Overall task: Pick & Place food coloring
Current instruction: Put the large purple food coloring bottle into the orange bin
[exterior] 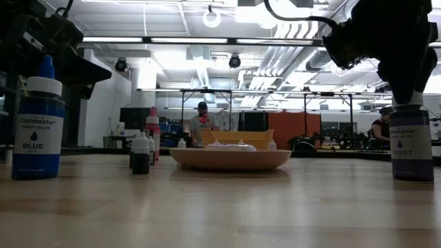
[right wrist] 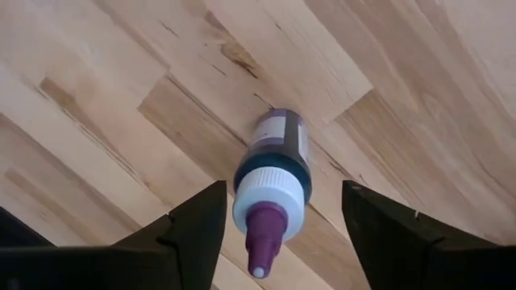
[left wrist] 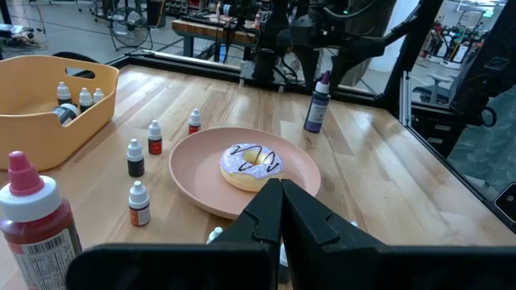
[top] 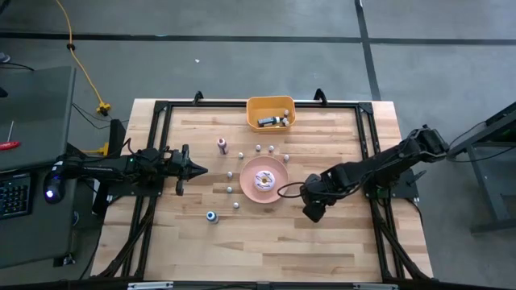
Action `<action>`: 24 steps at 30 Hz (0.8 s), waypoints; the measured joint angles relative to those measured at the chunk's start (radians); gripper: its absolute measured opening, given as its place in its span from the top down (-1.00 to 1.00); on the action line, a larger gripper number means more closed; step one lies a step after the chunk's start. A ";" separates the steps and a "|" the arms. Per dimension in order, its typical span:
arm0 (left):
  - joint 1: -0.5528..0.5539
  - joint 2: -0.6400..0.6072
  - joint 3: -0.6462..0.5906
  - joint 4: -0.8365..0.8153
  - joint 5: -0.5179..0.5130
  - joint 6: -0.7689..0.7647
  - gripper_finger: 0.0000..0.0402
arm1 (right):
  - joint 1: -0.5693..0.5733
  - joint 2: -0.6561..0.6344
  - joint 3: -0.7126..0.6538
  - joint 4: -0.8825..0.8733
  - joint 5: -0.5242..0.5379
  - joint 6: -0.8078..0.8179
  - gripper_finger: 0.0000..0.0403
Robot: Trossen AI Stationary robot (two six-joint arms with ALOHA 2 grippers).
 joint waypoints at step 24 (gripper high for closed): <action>0.000 0.000 0.000 0.000 0.000 0.000 1.00 | -0.016 -0.001 0.006 0.011 -0.037 -0.009 0.44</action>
